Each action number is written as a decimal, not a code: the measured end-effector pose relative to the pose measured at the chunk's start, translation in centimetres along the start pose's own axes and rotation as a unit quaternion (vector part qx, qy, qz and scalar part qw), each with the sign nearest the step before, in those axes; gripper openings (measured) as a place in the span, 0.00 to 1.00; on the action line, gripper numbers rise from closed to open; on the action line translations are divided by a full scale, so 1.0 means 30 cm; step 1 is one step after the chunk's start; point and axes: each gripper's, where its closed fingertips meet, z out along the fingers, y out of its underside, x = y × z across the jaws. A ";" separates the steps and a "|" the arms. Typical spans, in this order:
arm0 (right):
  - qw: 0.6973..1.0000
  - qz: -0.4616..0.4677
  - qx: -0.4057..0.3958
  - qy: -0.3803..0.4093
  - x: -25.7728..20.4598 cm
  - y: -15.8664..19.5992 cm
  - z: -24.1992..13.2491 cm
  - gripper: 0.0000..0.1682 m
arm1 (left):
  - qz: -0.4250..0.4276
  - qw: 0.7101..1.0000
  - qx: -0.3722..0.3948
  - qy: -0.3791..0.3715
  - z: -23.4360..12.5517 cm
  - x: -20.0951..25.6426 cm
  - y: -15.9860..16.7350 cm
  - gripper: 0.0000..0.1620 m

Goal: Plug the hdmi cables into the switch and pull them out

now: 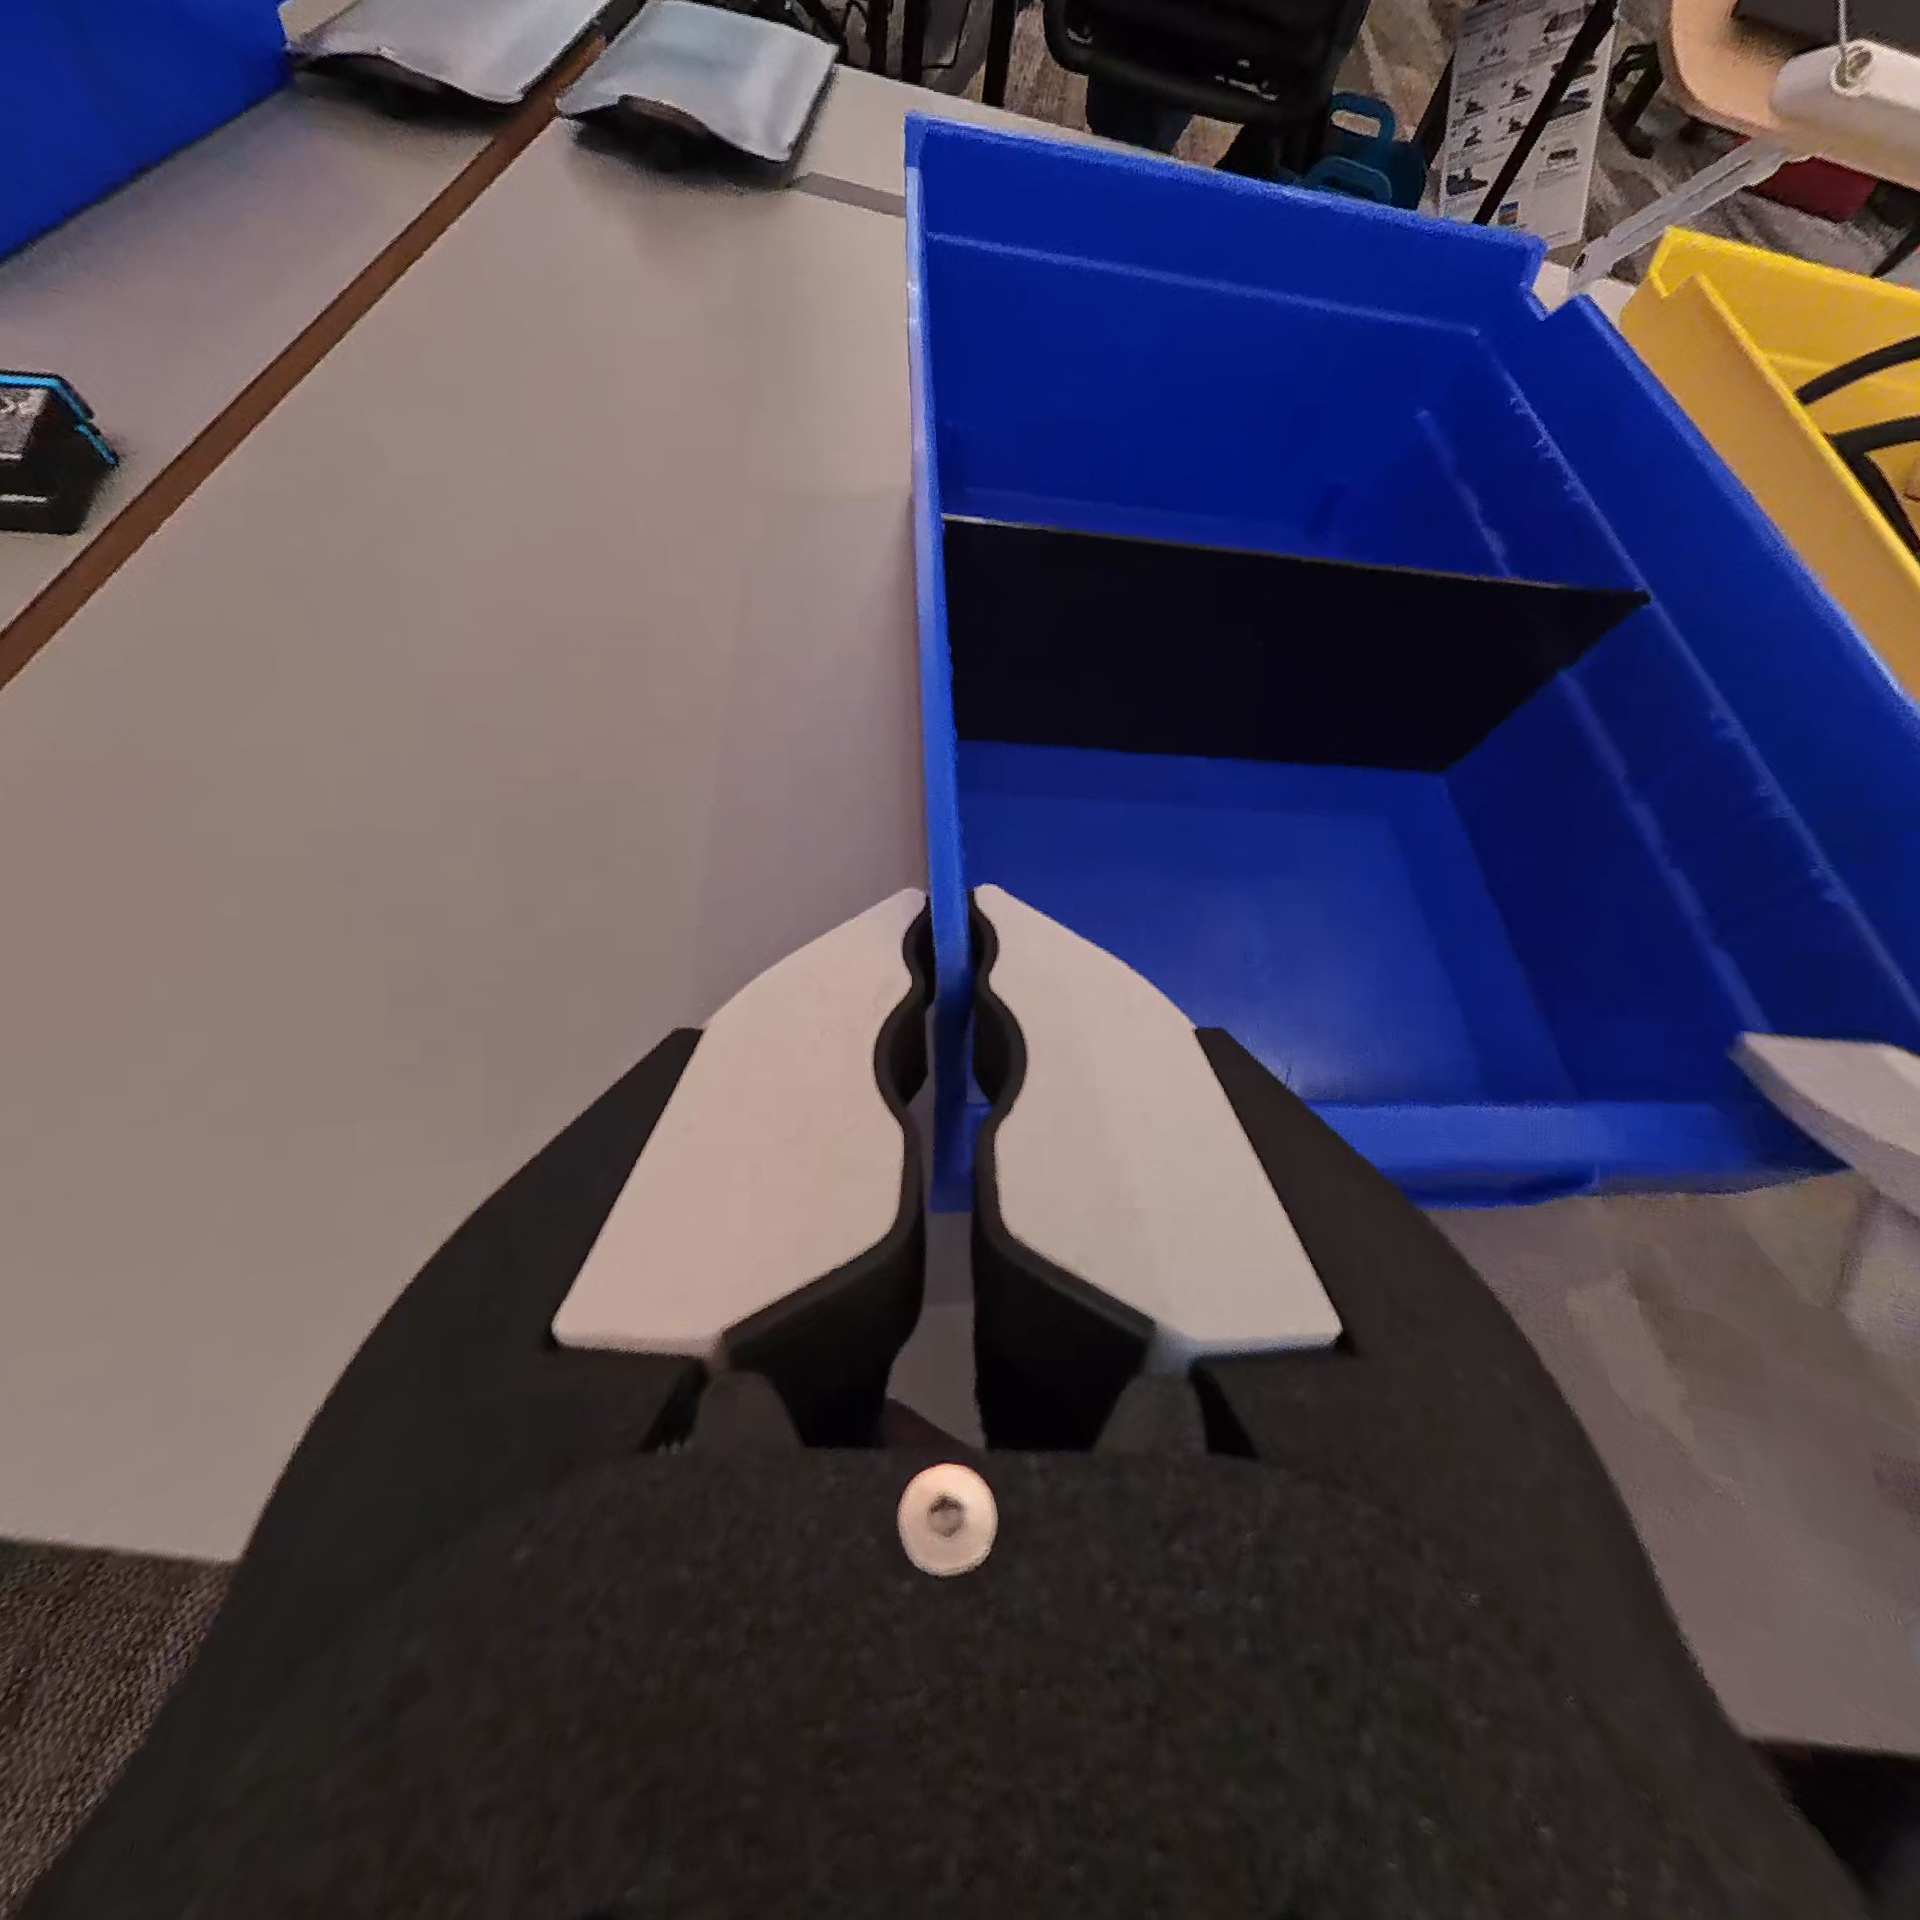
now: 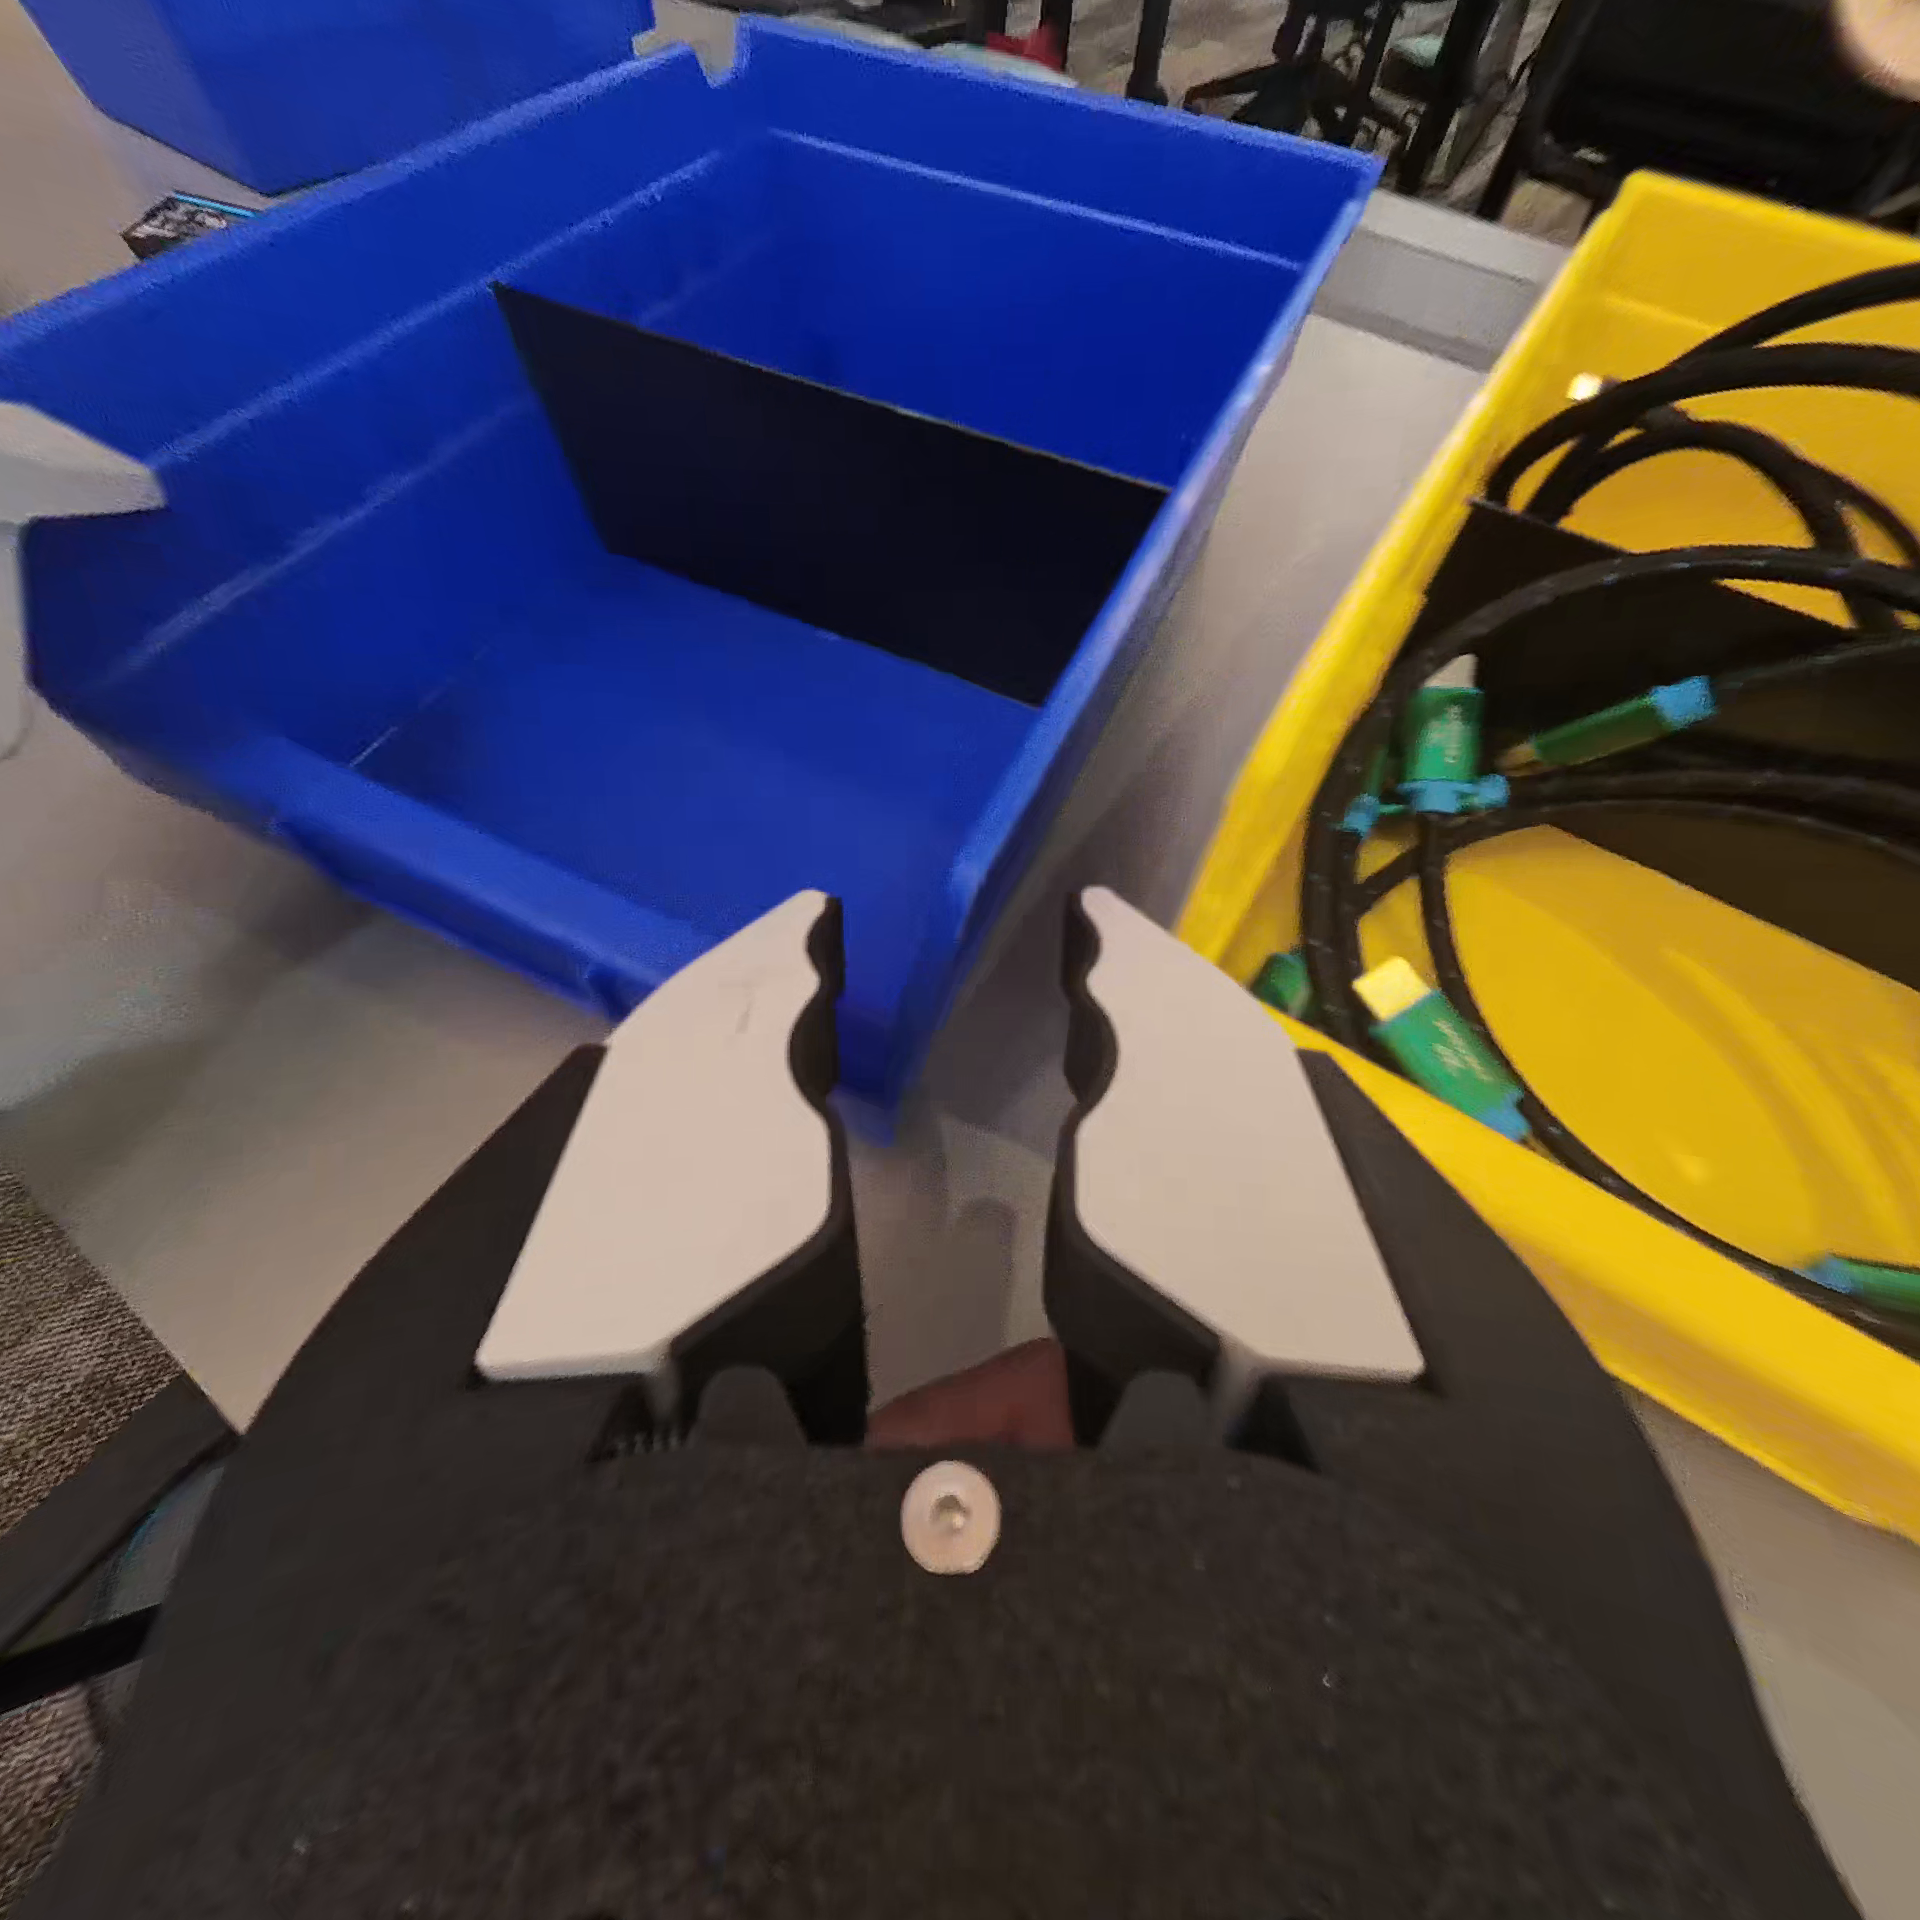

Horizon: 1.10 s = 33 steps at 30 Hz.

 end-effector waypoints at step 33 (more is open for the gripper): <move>0.951 0.184 0.084 0.233 1.540 0.275 -0.816 0.03 | 0.246 0.943 0.135 0.180 0.097 1.848 -0.105 0.03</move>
